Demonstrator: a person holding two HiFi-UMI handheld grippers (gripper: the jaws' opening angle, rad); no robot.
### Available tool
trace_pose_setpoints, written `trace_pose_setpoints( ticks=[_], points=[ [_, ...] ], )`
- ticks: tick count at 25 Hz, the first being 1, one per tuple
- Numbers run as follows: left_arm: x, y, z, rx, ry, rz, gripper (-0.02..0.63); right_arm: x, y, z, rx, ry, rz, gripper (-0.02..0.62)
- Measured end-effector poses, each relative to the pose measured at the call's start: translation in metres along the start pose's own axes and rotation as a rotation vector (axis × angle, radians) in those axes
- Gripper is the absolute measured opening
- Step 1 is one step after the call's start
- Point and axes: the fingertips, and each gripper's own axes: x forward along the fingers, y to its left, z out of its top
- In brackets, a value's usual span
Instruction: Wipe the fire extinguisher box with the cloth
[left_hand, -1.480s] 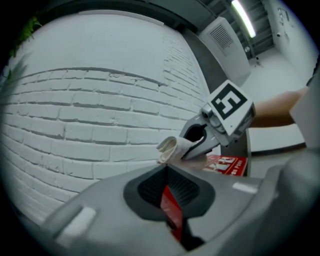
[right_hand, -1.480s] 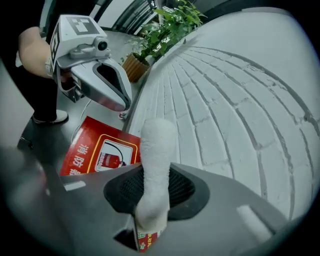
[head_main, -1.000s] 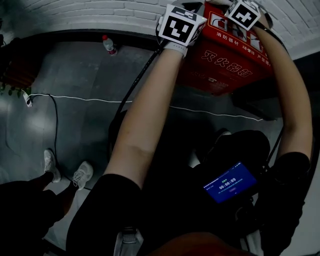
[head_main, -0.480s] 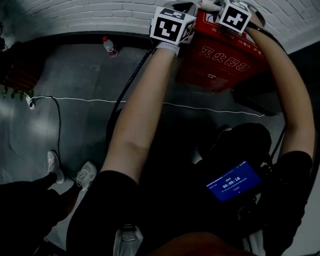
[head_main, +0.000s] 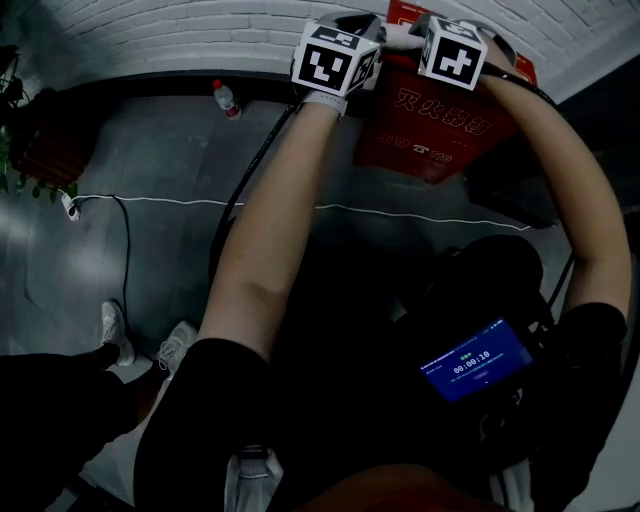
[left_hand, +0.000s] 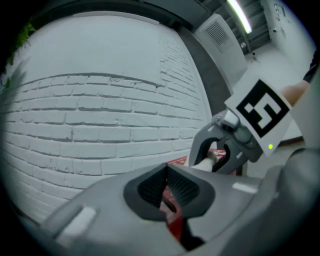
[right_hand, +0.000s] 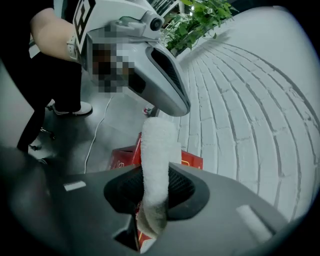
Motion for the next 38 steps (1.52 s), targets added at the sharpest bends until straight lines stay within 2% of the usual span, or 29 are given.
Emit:
trace_pose_setpoints(
  ticks=[14, 17, 21, 23, 26, 28, 34, 38],
  points=[
    [-0.034, -0.016, 0.004, 0.047, 0.034, 0.044, 0.002, -0.026, 0.056, 0.017, 0.0, -0.093, 0.062, 0.094],
    [-0.037, -0.024, 0.008, 0.023, 0.025, 0.045, 0.002, -0.036, 0.057, 0.022, 0.026, -0.175, -0.013, 0.097],
    [-0.044, -0.035, 0.017, -0.001, -0.009, 0.053, 0.002, -0.062, 0.039, 0.021, 0.165, -0.349, -0.224, 0.1],
    [-0.052, -0.032, 0.022, -0.002, -0.026, 0.073, 0.002, -0.084, 0.028, 0.017, 0.272, -0.437, -0.294, 0.1],
    [-0.064, -0.028, 0.029, -0.003, -0.052, 0.092, 0.002, -0.126, 0.011, 0.005, 0.469, -0.59, -0.356, 0.101],
    [-0.07, -0.029, 0.041, -0.001, -0.08, 0.084, 0.002, -0.152, 0.0, -0.006, 0.562, -0.664, -0.394, 0.101],
    [-0.109, -0.043, 0.122, 0.05, -0.273, 0.066, 0.002, -0.206, -0.017, -0.03, 0.675, -0.788, -0.49, 0.101],
    [-0.117, -0.059, 0.146, 0.056, -0.318, 0.052, 0.002, -0.238, -0.019, -0.031, 0.778, -0.859, -0.537, 0.101]
  ],
)
